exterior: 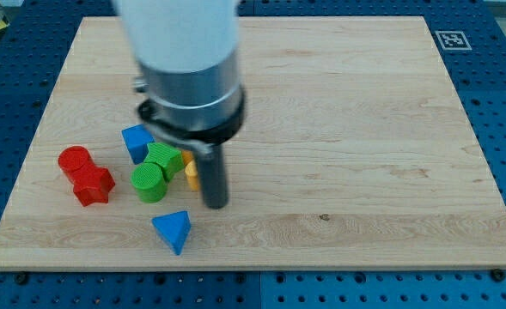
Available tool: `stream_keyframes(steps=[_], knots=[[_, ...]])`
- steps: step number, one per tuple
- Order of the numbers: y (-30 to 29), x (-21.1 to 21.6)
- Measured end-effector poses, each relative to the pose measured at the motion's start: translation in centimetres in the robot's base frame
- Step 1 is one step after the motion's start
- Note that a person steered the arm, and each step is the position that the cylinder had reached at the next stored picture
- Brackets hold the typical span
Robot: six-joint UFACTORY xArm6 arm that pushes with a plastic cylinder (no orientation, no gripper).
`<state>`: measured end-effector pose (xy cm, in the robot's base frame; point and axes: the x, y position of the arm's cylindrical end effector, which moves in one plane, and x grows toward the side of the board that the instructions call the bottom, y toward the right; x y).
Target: Move the green star towards center right
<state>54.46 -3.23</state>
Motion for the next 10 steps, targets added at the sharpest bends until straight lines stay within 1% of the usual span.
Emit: stream_keyframes(steps=[1,2,4,6,8,9,10], knots=[[3.9,-1.8],[4.2,-1.0],[-2.2,0.8],[-7.2,1.2],[-9.3,1.2],[-12.2,1.2],[-12.9,1.2]])
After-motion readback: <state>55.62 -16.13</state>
